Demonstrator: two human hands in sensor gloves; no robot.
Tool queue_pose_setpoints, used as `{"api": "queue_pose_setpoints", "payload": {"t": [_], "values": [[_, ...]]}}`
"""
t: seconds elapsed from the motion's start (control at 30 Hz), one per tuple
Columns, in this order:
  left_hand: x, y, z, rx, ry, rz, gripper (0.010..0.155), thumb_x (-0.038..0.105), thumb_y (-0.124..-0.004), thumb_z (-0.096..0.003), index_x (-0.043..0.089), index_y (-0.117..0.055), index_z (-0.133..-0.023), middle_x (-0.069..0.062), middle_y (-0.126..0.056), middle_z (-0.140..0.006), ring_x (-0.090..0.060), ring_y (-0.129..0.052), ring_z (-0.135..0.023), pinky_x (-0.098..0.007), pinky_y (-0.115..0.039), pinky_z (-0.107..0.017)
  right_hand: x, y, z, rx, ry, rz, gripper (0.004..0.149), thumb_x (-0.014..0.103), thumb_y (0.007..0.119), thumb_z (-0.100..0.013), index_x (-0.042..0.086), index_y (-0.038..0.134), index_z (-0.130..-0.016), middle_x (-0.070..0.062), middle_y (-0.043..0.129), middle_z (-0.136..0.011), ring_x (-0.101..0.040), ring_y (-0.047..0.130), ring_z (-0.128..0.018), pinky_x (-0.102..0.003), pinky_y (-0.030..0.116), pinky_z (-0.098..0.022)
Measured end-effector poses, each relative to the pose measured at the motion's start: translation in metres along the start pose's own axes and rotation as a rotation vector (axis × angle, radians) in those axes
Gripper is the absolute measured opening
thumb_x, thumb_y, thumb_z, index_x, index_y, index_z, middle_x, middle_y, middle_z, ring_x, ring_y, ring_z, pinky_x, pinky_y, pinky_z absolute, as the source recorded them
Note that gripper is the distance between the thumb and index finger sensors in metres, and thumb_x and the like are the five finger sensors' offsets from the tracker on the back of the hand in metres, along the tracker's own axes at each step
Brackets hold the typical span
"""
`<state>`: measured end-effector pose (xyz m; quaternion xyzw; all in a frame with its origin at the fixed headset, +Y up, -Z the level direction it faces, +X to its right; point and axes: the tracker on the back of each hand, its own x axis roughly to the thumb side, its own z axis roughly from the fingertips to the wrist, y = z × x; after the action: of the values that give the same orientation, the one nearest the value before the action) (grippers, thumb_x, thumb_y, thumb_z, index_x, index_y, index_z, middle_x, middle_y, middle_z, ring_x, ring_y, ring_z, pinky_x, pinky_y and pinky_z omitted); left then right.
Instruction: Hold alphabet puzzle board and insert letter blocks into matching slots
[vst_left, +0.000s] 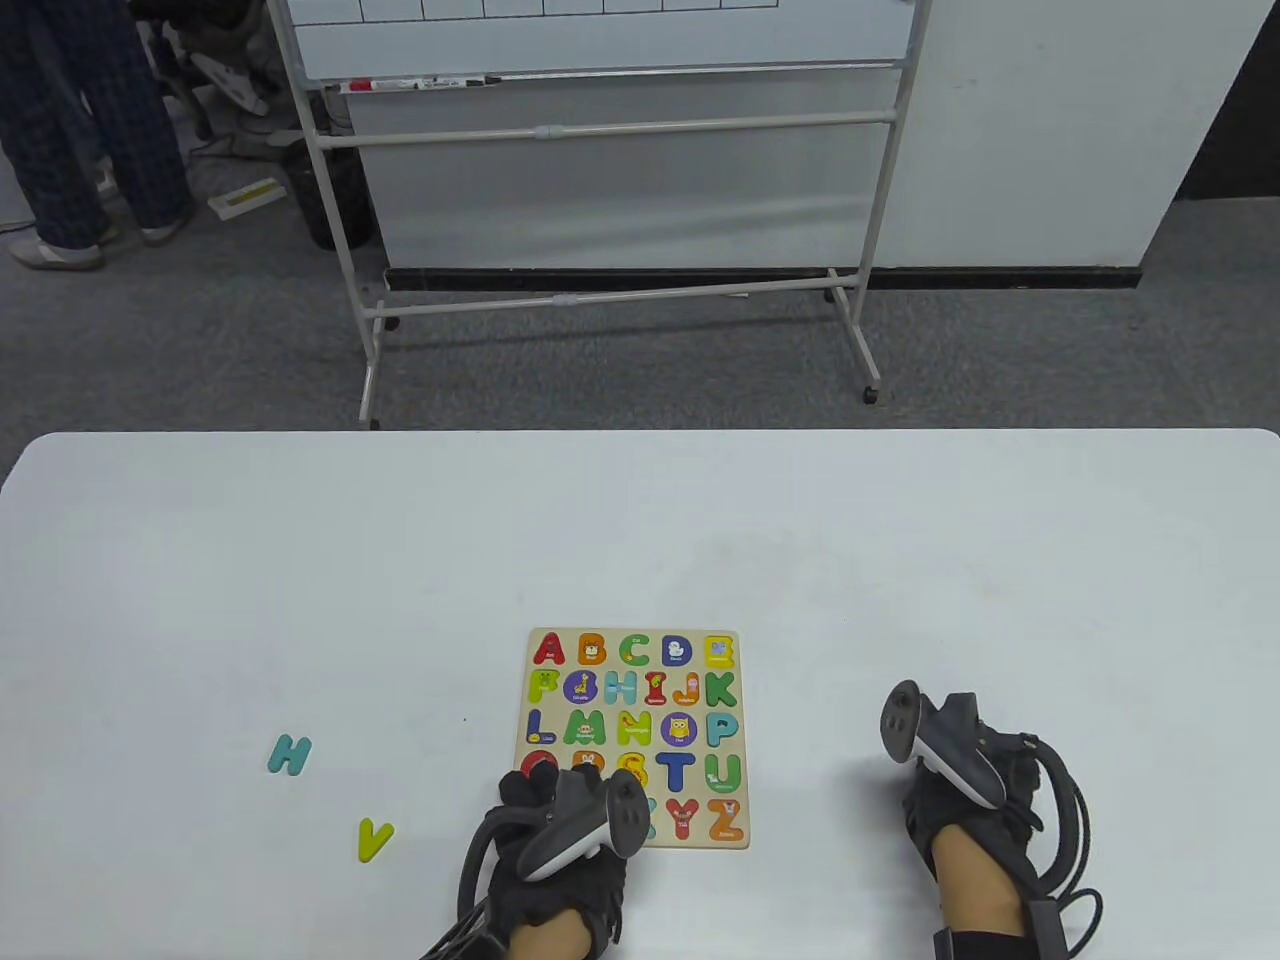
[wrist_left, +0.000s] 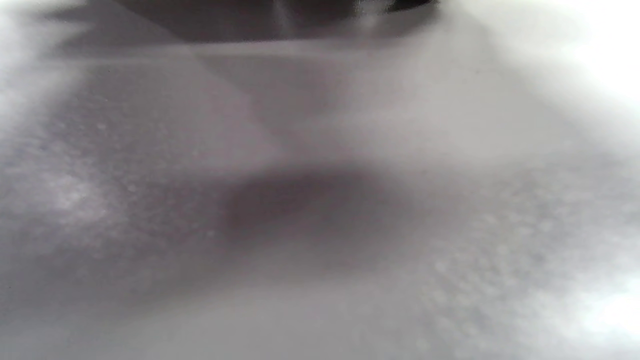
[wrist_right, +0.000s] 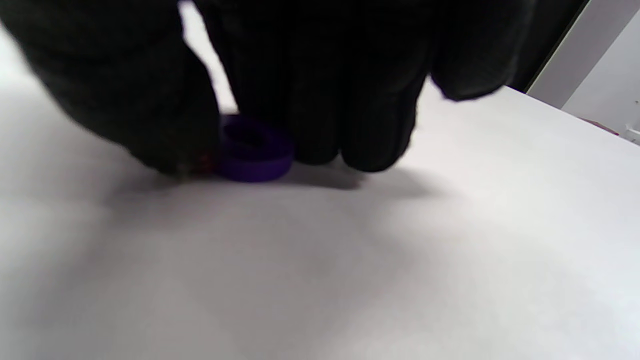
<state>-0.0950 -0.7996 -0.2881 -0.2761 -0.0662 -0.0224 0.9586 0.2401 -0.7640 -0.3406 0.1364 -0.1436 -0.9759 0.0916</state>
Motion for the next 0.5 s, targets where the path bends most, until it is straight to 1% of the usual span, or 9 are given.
{"api": "queue_pose_setpoints", "payload": {"t": [0.13, 0.27, 0.37, 0.5], "values": [[0.0, 0.0, 0.0, 0.002, -0.002, -0.002, 0.08, 0.046, -0.045, -0.0512, 0.003, -0.007, -0.106, -0.04, -0.008, -0.104, -0.072, -0.017, -0.094, -0.073, -0.034, -0.066, 0.001, -0.002, 0.0, 0.006, -0.014, 0.004, 0.067, 0.047, 0.097, -0.036, 0.019, 0.08, -0.095, -0.009, 0.092, -0.089, -0.034, 0.099, -0.079, -0.06, 0.069, -0.065], [0.0, 0.0, 0.0, 0.001, -0.001, 0.0, 0.08, 0.046, -0.045, -0.0512, 0.003, -0.007, -0.106, -0.039, -0.008, -0.104, -0.071, -0.016, -0.094, -0.073, -0.034, -0.066, 0.01, -0.008, 0.0, -0.046, -0.054, -0.014, 0.067, 0.048, 0.096, -0.035, 0.019, 0.081, -0.094, -0.009, 0.093, -0.088, -0.034, 0.099, -0.078, -0.059, 0.069, -0.065], [0.0, 0.0, 0.0, 0.0, 0.0, 0.0, 0.08, 0.046, -0.045, -0.0512, 0.003, -0.006, -0.106, -0.039, -0.008, -0.104, -0.071, -0.016, -0.094, -0.073, -0.034, -0.066, 0.026, -0.017, 0.001, -0.087, -0.107, -0.019, 0.067, 0.048, 0.096, -0.036, 0.019, 0.082, -0.094, -0.009, 0.093, -0.088, -0.033, 0.099, -0.078, -0.06, 0.069, -0.065], [0.0, 0.0, 0.0, -0.003, 0.001, -0.004, 0.08, 0.046, -0.045, -0.0511, 0.003, -0.006, -0.106, -0.039, -0.007, -0.104, -0.071, -0.016, -0.094, -0.073, -0.034, -0.066, 0.052, -0.031, 0.003, -0.162, -0.183, 0.023, 0.066, 0.047, 0.096, -0.035, 0.019, 0.082, -0.094, -0.008, 0.093, -0.088, -0.032, 0.1, -0.079, -0.063, 0.064, -0.068]]}}
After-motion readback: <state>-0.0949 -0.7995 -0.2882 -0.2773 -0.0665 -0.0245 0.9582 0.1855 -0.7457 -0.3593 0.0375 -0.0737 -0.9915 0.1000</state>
